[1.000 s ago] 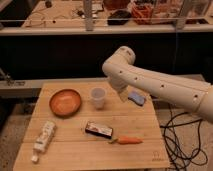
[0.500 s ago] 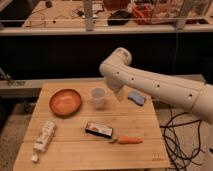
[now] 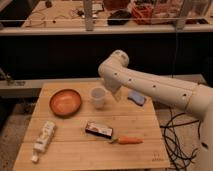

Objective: Pick up the ceramic cup

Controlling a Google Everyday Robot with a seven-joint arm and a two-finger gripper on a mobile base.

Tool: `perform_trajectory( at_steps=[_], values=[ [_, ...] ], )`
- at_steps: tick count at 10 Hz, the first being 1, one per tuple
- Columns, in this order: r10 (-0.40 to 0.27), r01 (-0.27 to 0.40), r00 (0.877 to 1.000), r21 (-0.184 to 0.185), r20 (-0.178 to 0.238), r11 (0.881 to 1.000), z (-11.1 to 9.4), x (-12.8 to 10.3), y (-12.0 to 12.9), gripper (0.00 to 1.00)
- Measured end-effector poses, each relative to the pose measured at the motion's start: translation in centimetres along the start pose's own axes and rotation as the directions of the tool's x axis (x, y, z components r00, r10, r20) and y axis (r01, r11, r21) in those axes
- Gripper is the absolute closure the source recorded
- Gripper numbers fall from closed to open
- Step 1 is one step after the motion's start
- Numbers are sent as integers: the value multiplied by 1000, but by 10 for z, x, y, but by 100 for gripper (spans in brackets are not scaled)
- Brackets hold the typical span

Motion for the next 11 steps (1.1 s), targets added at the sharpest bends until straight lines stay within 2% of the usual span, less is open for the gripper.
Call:
perform_trajectory(
  at_steps=[8, 11],
  values=[
    [-96, 95, 995, 8, 42, 995, 31, -9, -6, 20],
    [-129, 129, 990, 10, 52, 992, 49, -10, -8, 20]
  ],
)
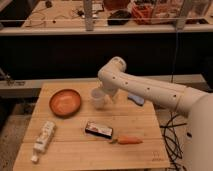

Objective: Pick up the ceramic cup

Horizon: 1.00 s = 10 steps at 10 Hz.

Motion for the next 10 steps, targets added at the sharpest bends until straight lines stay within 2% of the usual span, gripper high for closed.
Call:
perform_trajectory(
  at_steps=[10],
  values=[
    [-66, 66, 997, 2, 28, 998, 34, -5, -6, 20]
  ],
)
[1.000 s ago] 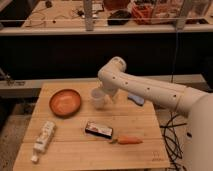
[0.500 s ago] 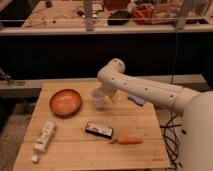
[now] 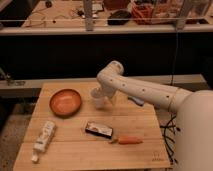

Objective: Pick up the ceramic cup

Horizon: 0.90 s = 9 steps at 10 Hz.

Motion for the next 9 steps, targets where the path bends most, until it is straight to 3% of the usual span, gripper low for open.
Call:
perform_trajectory(
  at_steps=[6, 9],
  values=[
    [-6, 6, 1000, 0, 8, 1000, 9, -1, 0, 20],
    [-6, 6, 1000, 0, 11, 1000, 11, -2, 3, 39]
  ],
)
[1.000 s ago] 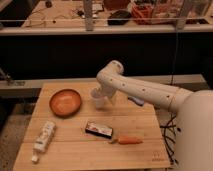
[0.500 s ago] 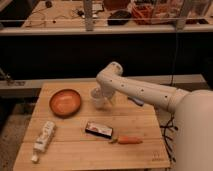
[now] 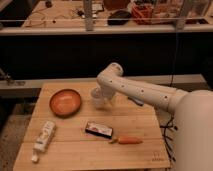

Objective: Pick up the ceramic cup

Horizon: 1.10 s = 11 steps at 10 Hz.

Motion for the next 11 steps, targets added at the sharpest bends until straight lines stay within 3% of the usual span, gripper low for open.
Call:
perform_trajectory(
  at_steps=[5, 6, 7, 10, 11],
  values=[
    [0, 0, 1000, 0, 6, 1000, 4, -1, 3, 47],
    [0, 0, 1000, -1, 6, 1000, 3, -1, 3, 53],
    [1, -1, 1000, -4, 10, 1000, -5, -1, 3, 67],
    [1, 0, 1000, -8, 16, 1000, -17, 0, 2, 95],
    [-2, 2, 1000, -9, 18, 1000, -20, 1, 2, 97]
  ],
)
